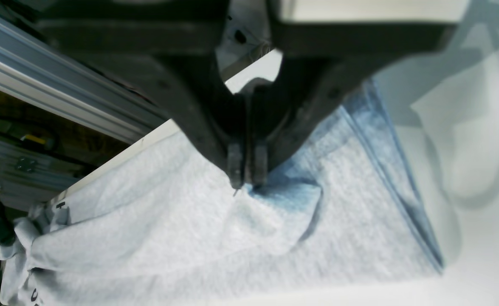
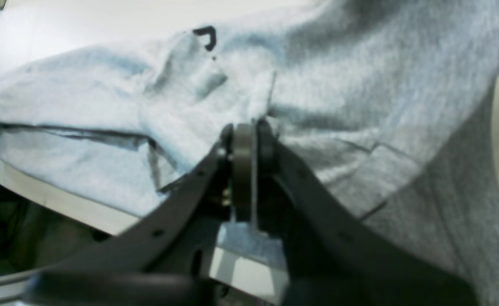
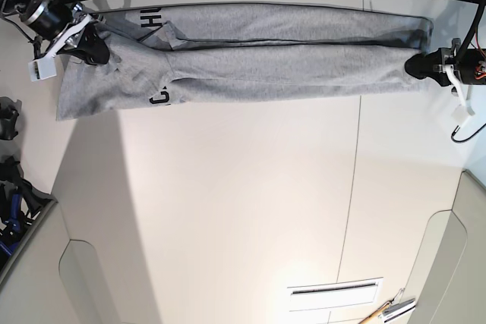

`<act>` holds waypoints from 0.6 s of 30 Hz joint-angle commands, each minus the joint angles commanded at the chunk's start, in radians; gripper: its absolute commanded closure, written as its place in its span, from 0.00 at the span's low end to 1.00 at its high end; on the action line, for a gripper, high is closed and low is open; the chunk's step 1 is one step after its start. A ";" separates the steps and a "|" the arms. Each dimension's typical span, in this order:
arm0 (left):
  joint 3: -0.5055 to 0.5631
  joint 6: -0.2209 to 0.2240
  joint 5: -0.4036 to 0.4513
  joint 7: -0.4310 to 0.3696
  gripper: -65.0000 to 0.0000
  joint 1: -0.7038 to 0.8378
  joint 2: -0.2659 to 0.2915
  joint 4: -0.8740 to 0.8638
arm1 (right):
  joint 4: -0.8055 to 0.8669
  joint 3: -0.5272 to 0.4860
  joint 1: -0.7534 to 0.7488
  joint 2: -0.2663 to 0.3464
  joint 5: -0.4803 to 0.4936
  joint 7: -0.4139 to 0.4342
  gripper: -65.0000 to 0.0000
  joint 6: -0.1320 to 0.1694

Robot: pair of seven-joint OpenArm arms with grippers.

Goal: Fold the T-shirt properly
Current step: 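Lay the folded strip down and release with both grippers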

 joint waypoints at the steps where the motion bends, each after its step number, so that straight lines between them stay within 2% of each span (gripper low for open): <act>1: 0.000 0.000 0.000 0.000 1.00 0.000 0.000 0.000 | -0.002 0.000 0.000 0.000 0.000 0.000 0.77 0.000; 2: 0.000 0.000 0.000 0.000 0.97 0.000 0.000 0.000 | -0.002 0.000 0.000 0.000 0.000 0.000 0.64 0.000; 3: 0.000 0.000 0.000 0.000 0.89 0.000 0.000 0.000 | -0.001 0.001 0.001 0.000 0.003 0.000 0.56 0.000; 4: 0.000 0.000 0.000 0.000 0.81 0.000 0.000 0.000 | -0.001 0.004 0.002 0.000 0.005 0.000 0.54 0.000; 6: 0.000 0.000 0.000 0.000 0.67 0.000 -0.001 0.000 | 0.004 0.026 0.003 0.000 0.042 0.000 0.54 0.000; 9: -0.034 0.000 0.000 0.000 0.65 0.000 0.000 0.000 | 0.031 0.099 0.003 0.000 0.071 -0.001 0.54 0.000; 14: -0.198 0.000 0.000 0.000 0.65 0.000 0.000 0.000 | 0.082 0.221 0.005 0.000 0.109 -0.001 0.55 0.000; 17: -0.258 0.000 0.000 0.000 0.52 0.014 0.005 0.000 | 0.120 0.226 0.006 0.000 0.122 -0.001 0.55 0.000; 18: -0.260 0.000 0.000 0.000 0.47 0.029 0.006 0.000 | 0.126 0.224 0.008 0.000 0.129 -0.001 0.62 0.000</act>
